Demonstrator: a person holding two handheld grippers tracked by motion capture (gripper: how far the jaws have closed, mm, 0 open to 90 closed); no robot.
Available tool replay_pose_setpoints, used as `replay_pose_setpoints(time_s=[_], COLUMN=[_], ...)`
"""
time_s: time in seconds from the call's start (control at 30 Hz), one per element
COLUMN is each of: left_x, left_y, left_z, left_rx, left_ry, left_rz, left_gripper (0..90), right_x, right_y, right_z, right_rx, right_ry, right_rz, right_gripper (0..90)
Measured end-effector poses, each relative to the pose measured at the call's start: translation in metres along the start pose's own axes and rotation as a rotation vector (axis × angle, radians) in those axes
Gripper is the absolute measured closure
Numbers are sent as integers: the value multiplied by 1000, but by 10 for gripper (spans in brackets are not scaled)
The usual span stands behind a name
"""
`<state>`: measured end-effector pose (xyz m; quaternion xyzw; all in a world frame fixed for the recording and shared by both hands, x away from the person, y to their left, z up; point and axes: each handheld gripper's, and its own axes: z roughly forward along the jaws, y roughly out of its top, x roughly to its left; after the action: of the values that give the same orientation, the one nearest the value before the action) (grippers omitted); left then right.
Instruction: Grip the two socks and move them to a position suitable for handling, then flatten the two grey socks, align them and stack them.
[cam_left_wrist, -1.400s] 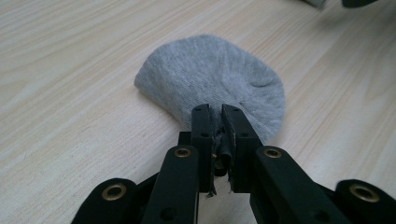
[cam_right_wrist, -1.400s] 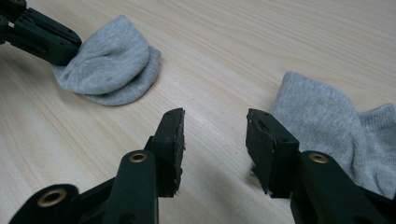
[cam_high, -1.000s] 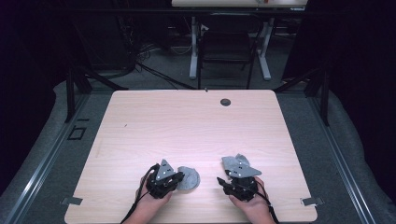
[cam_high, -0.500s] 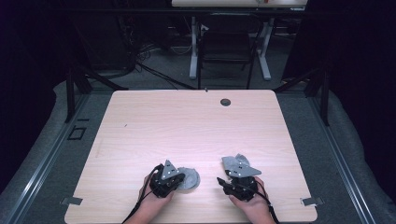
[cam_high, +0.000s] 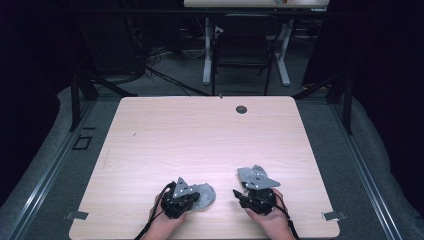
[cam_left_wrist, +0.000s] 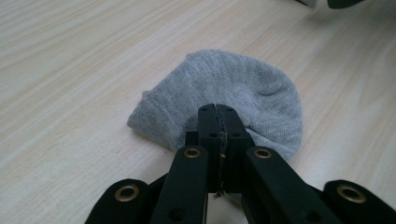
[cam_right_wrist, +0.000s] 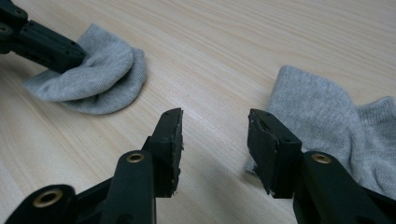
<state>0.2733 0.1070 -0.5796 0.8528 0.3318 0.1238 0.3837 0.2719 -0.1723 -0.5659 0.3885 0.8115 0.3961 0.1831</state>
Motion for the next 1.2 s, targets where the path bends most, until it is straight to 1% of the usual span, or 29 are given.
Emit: replay_pose_setpoints(time_s=[0.07,0.1,0.13,0.17,0.27,0.3,0.33,0.37,0.4,0.47,0.5,0.53,0.63,0.67,0.8,0.83,0.87,0.9,0.93,1.0,1.07,1.13,1.2], left_x=[-4,-5,-7,-9,-10,-13,-13,-15,-17,-18,-20,-22,-24,-25,-25,-24,-24,-23,-22,-19,-17,-13,-10], left_y=[-1,-2,-2,-3,-3,-4,-4,-4,-5,-5,-5,-5,-5,-5,-5,-5,-4,-3,-2,-2,-1,0,1], left_z=[-1,-2,-2,-3,-4,-5,-5,-6,-6,-7,-7,-8,-8,-9,-10,-10,-11,-12,-14,-15,-17,-20,-23], left_rx=[1,4,5,9,13,18,18,21,22,24,29,36,39,41,38,36,26,18,7,-6,-5,-18,-32], left_ry=[-4,-4,-10,-19,-24,-25,-25,-24,-20,-20,-22,-32,-40,-35,-41,-40,-39,-38,-37,-34,-34,-23,-14], left_rz=[-1,6,-4,-24,-26,-32,-32,-28,-26,-23,-17,-12,-3,14,17,19,16,12,15,4,0,-4,-21], left_gripper=[896,896,896,896,895,895,895,895,895,895,895,895,896,896,891,878,878,870,859,851,842,826,812], right_x=[0,0,-1,-2,-3,-4,-4,-6,-6,-7,-7,-8,-9,-9,-12,-14,-14,-15,-18,-20,-22,-27,-30], right_y=[0,0,1,1,2,2,2,2,2,3,2,3,4,5,6,7,7,8,9,10,11,13,15], right_z=[0,0,-2,-2,-4,-5,-5,-7,-7,-8,-8,-10,-13,-14,-16,-17,-17,-17,-19,-19,-20,-22,-24], right_rx=[-6,-9,-8,-14,-16,-30,-30,-22,-32,-27,-43,-40,-48,-56,-61,-59,-59,-64,-55,-60,-53,-56,-55], right_ry=[-2,3,-2,-3,-6,-7,-7,-9,-12,-11,-13,-13,-13,-14,-15,-21,-21,-25,-36,-51,-60,-70,-72], right_rz=[3,5,2,7,9,21,21,18,25,24,32,33,34,37,42,47,47,47,45,56,55,68,77], right_gripper=[550,550,550,551,551,555,555,563,564,565,566,569,574,579,595,619,619,638,688,729,742,794,822])
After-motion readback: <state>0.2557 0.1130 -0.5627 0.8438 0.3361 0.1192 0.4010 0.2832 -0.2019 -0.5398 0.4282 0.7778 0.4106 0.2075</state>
